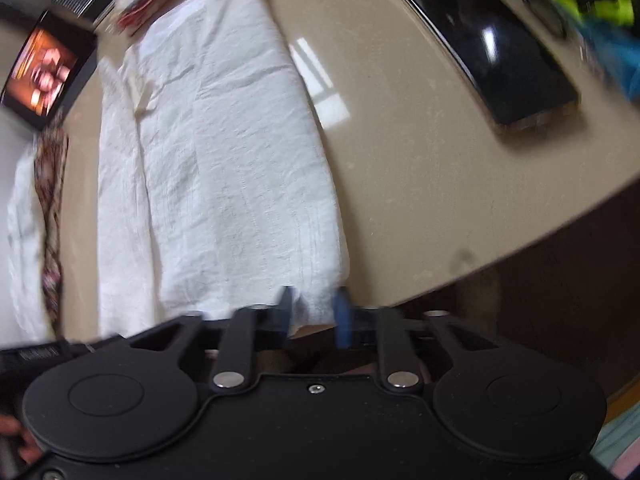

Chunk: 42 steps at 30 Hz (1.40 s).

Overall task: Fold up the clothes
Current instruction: 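Grasp the dress hem corners with the left and right grippers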

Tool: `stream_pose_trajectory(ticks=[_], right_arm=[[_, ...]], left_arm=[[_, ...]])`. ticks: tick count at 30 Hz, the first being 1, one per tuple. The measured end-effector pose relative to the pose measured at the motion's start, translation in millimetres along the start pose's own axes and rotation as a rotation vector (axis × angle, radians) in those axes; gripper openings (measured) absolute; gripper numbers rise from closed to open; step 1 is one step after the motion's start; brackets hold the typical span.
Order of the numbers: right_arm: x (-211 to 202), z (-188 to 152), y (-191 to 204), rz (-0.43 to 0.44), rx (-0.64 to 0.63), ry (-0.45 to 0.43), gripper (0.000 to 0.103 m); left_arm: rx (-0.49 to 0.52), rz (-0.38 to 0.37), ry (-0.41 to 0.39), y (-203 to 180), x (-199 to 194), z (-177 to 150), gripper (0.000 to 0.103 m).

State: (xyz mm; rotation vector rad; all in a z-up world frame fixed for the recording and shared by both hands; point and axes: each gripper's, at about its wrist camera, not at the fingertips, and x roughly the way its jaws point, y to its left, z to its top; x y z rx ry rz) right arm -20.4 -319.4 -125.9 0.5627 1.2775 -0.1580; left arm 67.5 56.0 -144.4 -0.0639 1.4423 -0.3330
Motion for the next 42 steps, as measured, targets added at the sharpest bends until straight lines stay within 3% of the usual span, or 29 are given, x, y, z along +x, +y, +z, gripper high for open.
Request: stream_pose_trajectory(ticks=[1,2,6,8,10,13,17,21,26,33,37,42], right_arm=[[-7,-2,7,-0.022,-0.091,-0.03,0.072],[-14,-6,15,-0.044,-0.206,-0.059,0.079],[-24,-38,44,-0.141,-0.74,-0.101,0.088],[-13,-61,59,-0.165,-1.007,-0.085,0.089],[-1,-79,68,-0.173,-1.206,-0.07,0.09],[21,-100,78,-0.211,-1.418,-0.07,0.09],[46,-116,81,-0.254,-1.551,-0.068,0.09],[62,-131,79,-0.318,-1.661,-0.093,0.089],[67,-136,70,-0.386,-1.663,-0.095,0.061],[63,-139,67,-0.386,-1.691,-0.109,0.058],[64,-143,69,-0.403,-1.714,-0.123,0.051],[59,-143,67,-0.397,-1.746,-0.127,0.04]], left_arm=[[0.117,0.041,-0.034,-7,-5,-5,0.059],[0.238,0.081,-0.07,-14,-10,-10,0.064],[0.802,0.21,-0.183,-43,-13,-50,0.067],[1.057,0.237,-0.238,-57,-7,-72,0.067],[1.231,0.255,-0.251,-69,5,-87,0.07],[1.36,0.268,-0.225,-75,28,-98,0.07],[1.486,0.297,-0.243,-79,54,-113,0.073],[1.527,0.351,-0.246,-75,63,-124,0.073],[1.575,0.418,-0.249,-70,75,-136,0.069],[1.635,0.463,-0.264,-66,82,-146,0.062],[1.67,0.472,-0.274,-63,83,-152,0.061],[1.744,0.472,-0.303,-58,80,-161,0.051]])
